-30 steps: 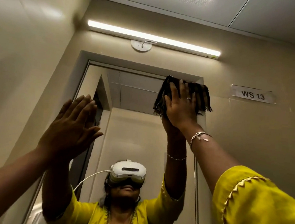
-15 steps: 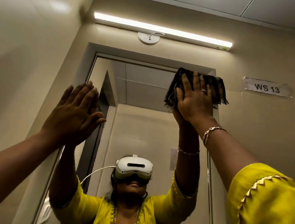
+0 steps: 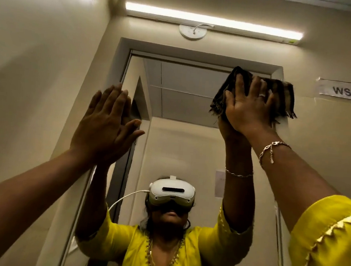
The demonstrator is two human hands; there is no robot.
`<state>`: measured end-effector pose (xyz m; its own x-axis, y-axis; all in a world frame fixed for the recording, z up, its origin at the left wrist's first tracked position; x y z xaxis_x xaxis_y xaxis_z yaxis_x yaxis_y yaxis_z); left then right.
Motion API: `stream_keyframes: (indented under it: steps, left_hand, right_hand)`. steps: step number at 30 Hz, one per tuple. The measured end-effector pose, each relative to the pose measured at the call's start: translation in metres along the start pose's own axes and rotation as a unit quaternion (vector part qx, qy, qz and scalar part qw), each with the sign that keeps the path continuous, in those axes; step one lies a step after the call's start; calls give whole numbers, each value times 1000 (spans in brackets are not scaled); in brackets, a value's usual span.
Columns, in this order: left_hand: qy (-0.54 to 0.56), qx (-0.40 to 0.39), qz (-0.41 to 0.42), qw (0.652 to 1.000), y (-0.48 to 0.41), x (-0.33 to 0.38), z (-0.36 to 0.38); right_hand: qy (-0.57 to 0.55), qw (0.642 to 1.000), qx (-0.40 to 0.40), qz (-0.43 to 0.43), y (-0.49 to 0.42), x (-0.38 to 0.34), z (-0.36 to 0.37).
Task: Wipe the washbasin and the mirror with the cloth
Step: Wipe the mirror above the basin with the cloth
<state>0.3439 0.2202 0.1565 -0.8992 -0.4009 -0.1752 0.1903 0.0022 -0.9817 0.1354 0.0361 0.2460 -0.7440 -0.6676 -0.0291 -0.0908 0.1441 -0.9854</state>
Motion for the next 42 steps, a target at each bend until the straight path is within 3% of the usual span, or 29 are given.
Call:
stream_keyframes:
  steps: [23,42]
  left_hand:
    - [99,63,-40,992,24,5,-4]
    - [50,37,-34,997,24,8,-1]
  right_hand:
    - [-40,991,30,-124,2,-186,-6]
    - [-31,978,52,-198,-2,-185,-1]
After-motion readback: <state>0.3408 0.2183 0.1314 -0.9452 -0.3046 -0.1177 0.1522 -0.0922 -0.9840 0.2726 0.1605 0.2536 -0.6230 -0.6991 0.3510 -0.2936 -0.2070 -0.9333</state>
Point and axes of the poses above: each hand's wrist, its own y-axis away from the middle knuckle, its own z-axis out of the palm, x = y × z, the point moved 1 cm from there along -y, towards the middle knuckle, and after that the axes turned 7 degrees about y, right-handed, at the moved point
